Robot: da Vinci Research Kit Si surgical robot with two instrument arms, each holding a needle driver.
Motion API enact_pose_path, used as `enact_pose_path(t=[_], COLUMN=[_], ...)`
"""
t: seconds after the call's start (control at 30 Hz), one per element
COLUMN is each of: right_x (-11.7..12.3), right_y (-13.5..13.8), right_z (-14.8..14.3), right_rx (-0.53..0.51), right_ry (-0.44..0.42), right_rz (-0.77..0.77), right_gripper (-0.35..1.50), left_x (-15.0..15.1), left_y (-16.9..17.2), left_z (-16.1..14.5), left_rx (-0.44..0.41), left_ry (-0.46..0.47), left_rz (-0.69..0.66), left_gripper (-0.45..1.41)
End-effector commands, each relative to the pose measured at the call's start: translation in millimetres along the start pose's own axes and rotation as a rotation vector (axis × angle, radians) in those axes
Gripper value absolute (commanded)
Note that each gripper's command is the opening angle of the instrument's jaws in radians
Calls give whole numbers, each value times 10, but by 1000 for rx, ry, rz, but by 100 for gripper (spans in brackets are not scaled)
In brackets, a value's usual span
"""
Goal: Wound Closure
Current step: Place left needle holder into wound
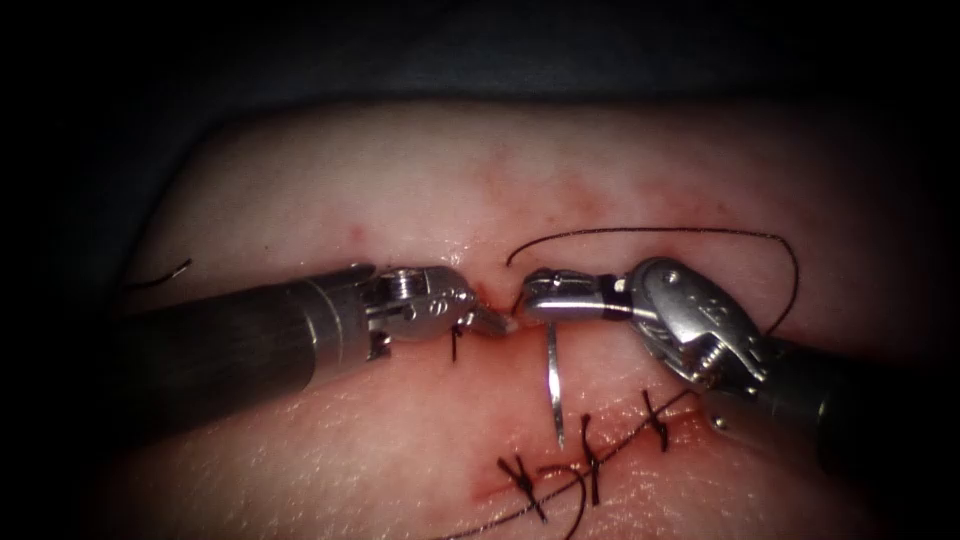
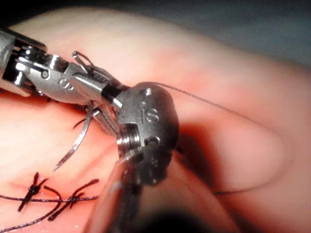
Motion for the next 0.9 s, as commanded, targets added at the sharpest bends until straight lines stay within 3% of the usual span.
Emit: enact_pose_path(t=[0.03,0.3,0.53,0.57,0.6,0.7,0.77,0.9], right_x=[0,1,-7,-6,-6,-6,-7,-7], right_y=[9,32,56,58,58,59,58,58], right_z=[13,20,31,33,33,35,35,35], right_rx=[-5,-32,-46,-45,-45,-48,-40,-46], right_ry=[9,44,74,88,88,98,115,123], right_rz=[-28,-175,-259,-284,-284,-324,-381,-421], right_gripper=[-35,-35,-35,-35,-35,-35,-35,-35], left_x=[3,-2,6,8,8,8,8,10], left_y=[-10,-14,10,12,12,13,12,13], left_z=[5,13,15,15,15,15,12,11], left_rx=[-6,-52,-175,-191,-191,-201,-209,-217], left_ry=[-7,-61,-36,-35,-35,-35,-33,-32], left_rz=[-3,-2,-3,-2,-2,-16,-35,-41], left_gripper=[-45,-45,-45,-25,-25,0,26,42])
